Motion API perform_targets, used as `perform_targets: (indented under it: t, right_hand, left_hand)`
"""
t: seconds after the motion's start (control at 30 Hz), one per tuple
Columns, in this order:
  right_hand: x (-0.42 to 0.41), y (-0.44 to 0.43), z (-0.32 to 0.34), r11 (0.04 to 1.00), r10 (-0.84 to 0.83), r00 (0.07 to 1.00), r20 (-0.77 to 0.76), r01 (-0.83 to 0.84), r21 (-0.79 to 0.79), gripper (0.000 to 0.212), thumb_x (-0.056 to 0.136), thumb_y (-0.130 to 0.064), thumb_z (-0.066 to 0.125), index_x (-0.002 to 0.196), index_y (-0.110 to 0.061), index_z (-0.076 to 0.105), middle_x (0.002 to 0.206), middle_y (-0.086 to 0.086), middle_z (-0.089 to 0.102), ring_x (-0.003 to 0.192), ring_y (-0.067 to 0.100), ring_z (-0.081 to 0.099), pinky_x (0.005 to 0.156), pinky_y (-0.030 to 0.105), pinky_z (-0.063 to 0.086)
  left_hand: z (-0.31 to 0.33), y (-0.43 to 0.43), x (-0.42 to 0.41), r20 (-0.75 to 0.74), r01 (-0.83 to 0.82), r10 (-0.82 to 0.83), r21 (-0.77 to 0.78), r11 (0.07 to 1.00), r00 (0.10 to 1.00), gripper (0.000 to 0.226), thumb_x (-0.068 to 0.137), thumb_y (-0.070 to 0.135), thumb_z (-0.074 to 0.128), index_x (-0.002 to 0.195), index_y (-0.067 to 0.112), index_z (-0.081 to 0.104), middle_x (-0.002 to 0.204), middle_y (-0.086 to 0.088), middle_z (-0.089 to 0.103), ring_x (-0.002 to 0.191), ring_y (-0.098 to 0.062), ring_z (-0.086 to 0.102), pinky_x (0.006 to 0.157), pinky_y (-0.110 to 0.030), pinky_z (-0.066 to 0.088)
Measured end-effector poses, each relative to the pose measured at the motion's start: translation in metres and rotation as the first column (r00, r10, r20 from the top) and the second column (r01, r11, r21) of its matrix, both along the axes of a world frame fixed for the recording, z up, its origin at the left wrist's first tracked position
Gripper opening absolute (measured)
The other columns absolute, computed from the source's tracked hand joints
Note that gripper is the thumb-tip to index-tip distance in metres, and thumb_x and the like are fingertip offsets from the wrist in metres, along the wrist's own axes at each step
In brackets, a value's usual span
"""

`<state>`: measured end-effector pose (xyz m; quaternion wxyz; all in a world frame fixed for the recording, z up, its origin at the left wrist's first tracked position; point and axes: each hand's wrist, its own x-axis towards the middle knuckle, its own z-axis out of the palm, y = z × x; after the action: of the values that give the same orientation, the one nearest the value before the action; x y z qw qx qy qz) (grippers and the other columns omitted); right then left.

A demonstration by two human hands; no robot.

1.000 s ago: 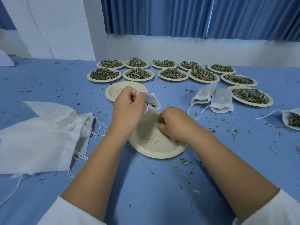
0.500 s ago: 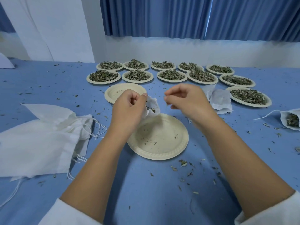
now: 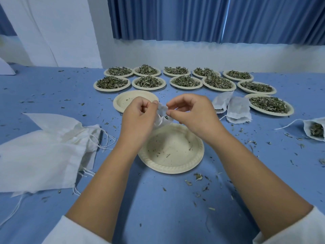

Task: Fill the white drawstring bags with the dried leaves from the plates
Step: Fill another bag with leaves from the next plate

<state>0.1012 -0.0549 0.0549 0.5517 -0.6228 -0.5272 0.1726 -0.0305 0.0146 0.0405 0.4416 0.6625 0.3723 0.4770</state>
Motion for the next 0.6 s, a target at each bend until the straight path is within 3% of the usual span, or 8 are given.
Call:
perform_targets:
  t: [0.07,0.13,0.2,0.27,0.33,0.43,0.53,0.6]
  right_hand:
    - [0.002,0.003,-0.002,0.992,-0.105,0.994,0.009,0.106,-0.073,0.010,0.084,-0.018,0.076,0.092,-0.020,0.070,0.084,-0.004,0.065,0.066,0.007,0.059,0.059,0.021,0.053]
    - [0.006,0.003,-0.002,0.950,-0.155,0.982,-0.108,0.118,-0.288,0.027,0.088,-0.040,0.070,0.102,-0.017,0.067,0.094,0.002,0.066,0.072,0.012,0.065,0.062,0.028,0.060]
    - [0.008,0.003,0.001,0.889,-0.119,0.922,-0.368,-0.066,-0.453,0.048,0.090,-0.056,0.059,0.106,-0.011,0.063,0.089,0.009,0.072,0.066,0.018,0.070,0.057,0.033,0.060]
    - [0.008,0.003,0.002,0.874,-0.064,0.826,-0.560,-0.225,-0.432,0.053,0.091,-0.059,0.055,0.103,-0.008,0.059,0.078,0.013,0.074,0.064,0.022,0.072,0.053,0.029,0.056]
    - [0.007,0.006,0.000,0.906,-0.039,0.797,-0.603,-0.225,-0.357,0.045,0.092,-0.050,0.059,0.096,-0.006,0.060,0.071,0.012,0.072,0.061,0.022,0.071,0.053,0.028,0.055]
    - [0.001,0.009,-0.007,0.954,-0.010,0.807,-0.590,-0.168,-0.247,0.014,0.093,-0.015,0.059,0.085,-0.005,0.064,0.064,0.008,0.062,0.049,0.013,0.057,0.058,0.023,0.050]
    - [0.005,0.009,-0.009,0.982,-0.061,0.839,-0.541,-0.046,-0.183,0.009,0.092,-0.004,0.059,0.089,-0.009,0.066,0.067,0.006,0.063,0.045,0.007,0.057,0.044,0.017,0.047]
    - [0.013,0.009,-0.010,0.986,-0.136,0.905,-0.403,0.086,-0.140,0.014,0.092,-0.003,0.059,0.089,-0.016,0.061,0.076,0.009,0.065,0.053,0.012,0.063,0.051,0.023,0.054]
  left_hand:
    - [0.001,0.000,0.000,0.010,0.004,-0.004,0.007,1.000,1.000,0.023,0.095,0.025,0.058,0.076,0.013,0.052,0.072,-0.004,0.054,0.061,-0.011,0.047,0.062,-0.025,0.040]
    - [0.000,0.000,0.000,0.024,0.005,-0.006,0.020,1.000,1.000,0.023,0.095,0.025,0.057,0.076,0.014,0.051,0.074,-0.005,0.056,0.064,-0.012,0.048,0.064,-0.026,0.040]
    - [0.000,-0.001,0.001,0.023,0.005,-0.006,0.056,0.998,1.000,0.024,0.095,0.026,0.057,0.074,0.017,0.050,0.072,0.000,0.056,0.066,-0.012,0.050,0.065,-0.026,0.042]
    - [-0.002,-0.003,0.001,-0.035,0.045,-0.041,0.123,0.991,0.999,0.024,0.095,0.027,0.057,0.073,0.018,0.051,0.069,0.006,0.057,0.065,-0.011,0.052,0.065,-0.027,0.043]
    - [-0.007,-0.006,0.003,-0.177,0.134,-0.094,0.229,0.964,0.980,0.021,0.094,0.026,0.057,0.075,0.018,0.053,0.073,0.005,0.060,0.069,-0.011,0.056,0.065,-0.029,0.044]
    - [-0.014,-0.010,0.008,-0.403,0.247,-0.080,0.381,0.891,0.912,0.014,0.090,0.025,0.057,0.078,0.024,0.052,0.084,0.007,0.053,0.076,-0.004,0.052,0.068,-0.028,0.041]
    - [-0.018,-0.013,0.011,-0.420,0.273,-0.098,0.380,0.884,0.902,0.003,0.092,0.026,0.057,0.090,0.024,0.058,0.094,0.012,0.050,0.081,-0.004,0.052,0.075,-0.034,0.050]
    - [-0.019,-0.011,0.010,-0.423,0.240,-0.065,0.375,0.895,0.904,0.008,0.093,0.031,0.057,0.100,0.026,0.059,0.105,0.014,0.049,0.077,-0.003,0.053,0.074,-0.032,0.050]
